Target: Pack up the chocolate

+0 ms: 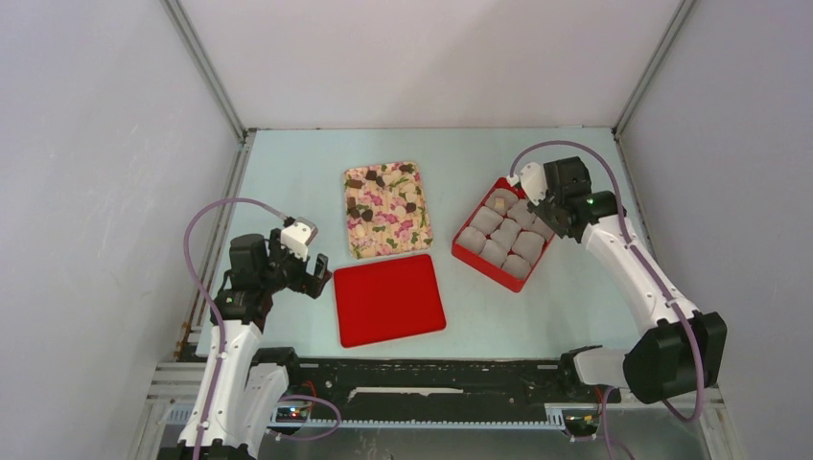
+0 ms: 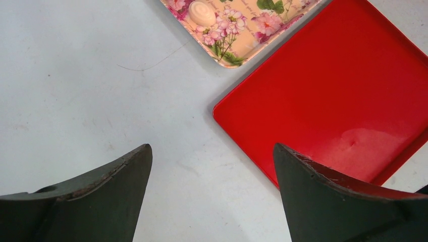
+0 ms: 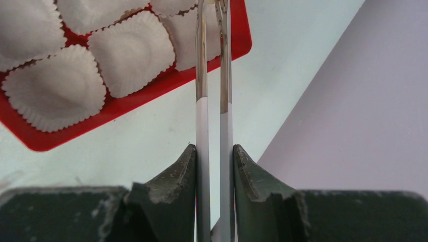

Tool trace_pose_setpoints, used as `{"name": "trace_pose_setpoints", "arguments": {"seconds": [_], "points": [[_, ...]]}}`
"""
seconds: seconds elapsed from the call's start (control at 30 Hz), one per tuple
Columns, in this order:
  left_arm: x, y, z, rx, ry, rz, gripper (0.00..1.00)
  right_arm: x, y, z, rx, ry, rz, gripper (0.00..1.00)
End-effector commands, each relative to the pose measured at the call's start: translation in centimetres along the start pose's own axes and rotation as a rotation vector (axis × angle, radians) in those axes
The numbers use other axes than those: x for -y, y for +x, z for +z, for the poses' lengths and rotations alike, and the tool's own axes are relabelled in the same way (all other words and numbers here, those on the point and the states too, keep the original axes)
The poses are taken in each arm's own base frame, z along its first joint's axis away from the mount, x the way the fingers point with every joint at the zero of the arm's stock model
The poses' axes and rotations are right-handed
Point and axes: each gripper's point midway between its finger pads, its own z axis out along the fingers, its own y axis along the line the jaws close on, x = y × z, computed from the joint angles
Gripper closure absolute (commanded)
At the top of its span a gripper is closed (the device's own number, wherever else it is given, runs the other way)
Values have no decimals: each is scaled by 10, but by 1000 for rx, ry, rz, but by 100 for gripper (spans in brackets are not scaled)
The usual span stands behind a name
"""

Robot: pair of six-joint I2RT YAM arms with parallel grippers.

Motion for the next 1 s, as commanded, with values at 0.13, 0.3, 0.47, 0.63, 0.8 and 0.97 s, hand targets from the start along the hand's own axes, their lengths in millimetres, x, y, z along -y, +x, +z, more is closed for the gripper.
{"name": "trace_pose_setpoints", "arguments": {"seconds": [0.13, 0.3, 0.47, 0.63, 0.8, 0.97], "points": [[1, -6, -2, 30, 6, 9, 7, 17, -17, 25, 17, 79, 10, 84], [1, -6, -2, 31, 5, 11, 7, 15, -17, 36, -4, 73, 2, 82], [0, -7, -3, 34, 3, 12, 7, 10, -18, 38, -8, 59, -2, 80], [1, -7, -2, 37, 3, 14, 7, 4, -18, 35, -5, 40, 1, 78], [1, -7, -3, 39, 5, 15, 7, 0, -18, 32, -1, 26, 5, 78], [1, -7, -3, 41, 4, 14, 7, -4, -17, 30, -7, 12, 8, 77]]}}
